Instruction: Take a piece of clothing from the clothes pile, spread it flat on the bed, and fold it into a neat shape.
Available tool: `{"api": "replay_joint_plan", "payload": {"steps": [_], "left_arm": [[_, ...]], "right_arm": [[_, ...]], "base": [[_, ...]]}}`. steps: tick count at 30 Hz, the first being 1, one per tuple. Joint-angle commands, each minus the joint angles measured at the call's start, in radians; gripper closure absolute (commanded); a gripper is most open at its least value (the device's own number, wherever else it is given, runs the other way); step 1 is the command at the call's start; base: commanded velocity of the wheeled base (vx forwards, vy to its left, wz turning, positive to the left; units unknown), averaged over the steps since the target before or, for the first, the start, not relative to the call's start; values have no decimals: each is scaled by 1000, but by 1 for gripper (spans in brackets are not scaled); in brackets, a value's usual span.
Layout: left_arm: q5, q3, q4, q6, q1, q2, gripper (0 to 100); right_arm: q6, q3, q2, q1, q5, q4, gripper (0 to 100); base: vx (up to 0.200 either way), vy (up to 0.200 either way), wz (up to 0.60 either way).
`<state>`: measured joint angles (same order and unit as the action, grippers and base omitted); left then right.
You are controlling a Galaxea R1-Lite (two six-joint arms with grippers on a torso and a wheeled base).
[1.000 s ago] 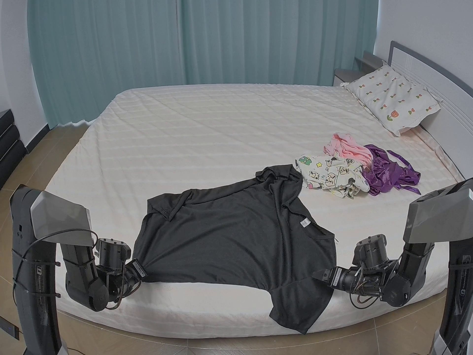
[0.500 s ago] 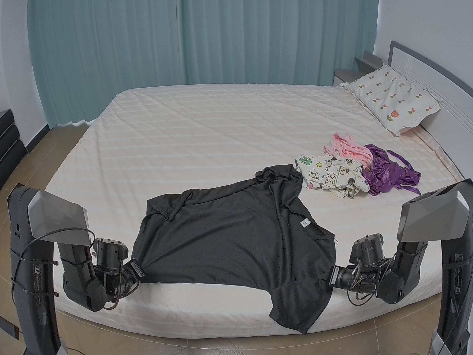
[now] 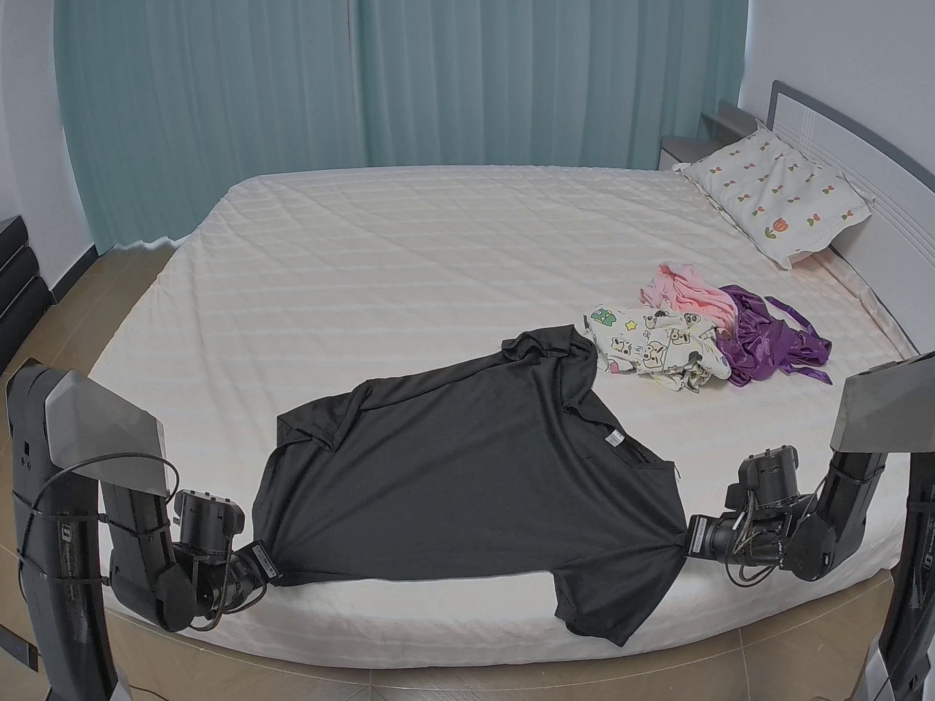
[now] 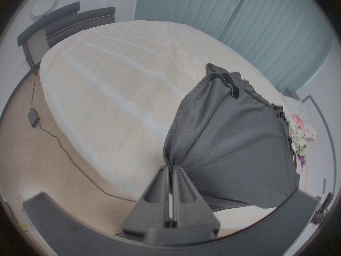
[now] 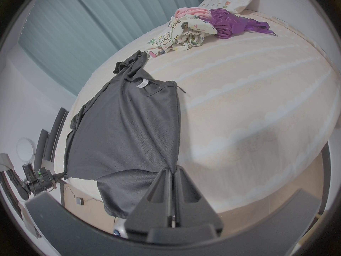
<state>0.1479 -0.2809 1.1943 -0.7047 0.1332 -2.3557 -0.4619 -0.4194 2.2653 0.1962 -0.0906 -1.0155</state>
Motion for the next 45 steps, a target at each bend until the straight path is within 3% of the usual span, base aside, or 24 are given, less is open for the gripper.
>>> {"api": "replay_joint_plan", "payload": {"steps": [1,6,10,16,17,19,20,27,31,33,37,39,40,41,43,45], "left_arm": [[-1,55,1,42,8,27,100],[-1,85,-4,76,14,26,100],[-1,104,-1,117,14,21,100],[-2,97,7,119,11,7,100],[-2,95,7,119,11,7,0],[-2,94,7,119,11,6,0],[-2,91,8,119,11,6,0],[-2,86,10,119,8,10,0],[-10,74,13,117,-7,36,0],[-65,74,21,106,-23,122,0],[-100,69,21,79,-33,191,0],[-106,46,21,19,-35,245,0],[-106,43,21,13,-35,250,0],[-106,37,21,-1,-37,263,0],[-106,29,21,-7,-41,268,0],[-108,31,21,-9,-43,270,0]], "right_arm": [[45,24,-81,-32,-18,38,100],[74,40,-86,-37,-23,49,100],[144,73,-82,-37,-23,55,100],[160,67,-76,-32,-23,117,100],[161,67,-75,-32,-23,117,100],[163,62,-66,-32,-26,112,100],[160,59,-59,-31,-27,106,0],[146,50,-79,-31,-41,101,0],[63,34,-147,-26,-69,100,0],[-17,17,-181,-4,-100,100,0],[-84,13,-193,39,-121,97,0],[-193,-9,-208,85,-146,95,0],[-218,-16,-210,91,-150,95,0],[-310,-38,-216,114,-161,95,0],[-400,-52,-222,140,-162,94,0],[-426,-55,-224,147,-162,87,0]], "base": [[0,0,0],[0,0,0],[0,0,0],[0,0,0],[0,0,0],[0,0,0],[0,0,0],[0,0,0],[0,0,0],[0,0,0],[0,0,0],[0,0,0],[0,0,0],[0,0,0],[0,0,0],[0,0,0]]}}
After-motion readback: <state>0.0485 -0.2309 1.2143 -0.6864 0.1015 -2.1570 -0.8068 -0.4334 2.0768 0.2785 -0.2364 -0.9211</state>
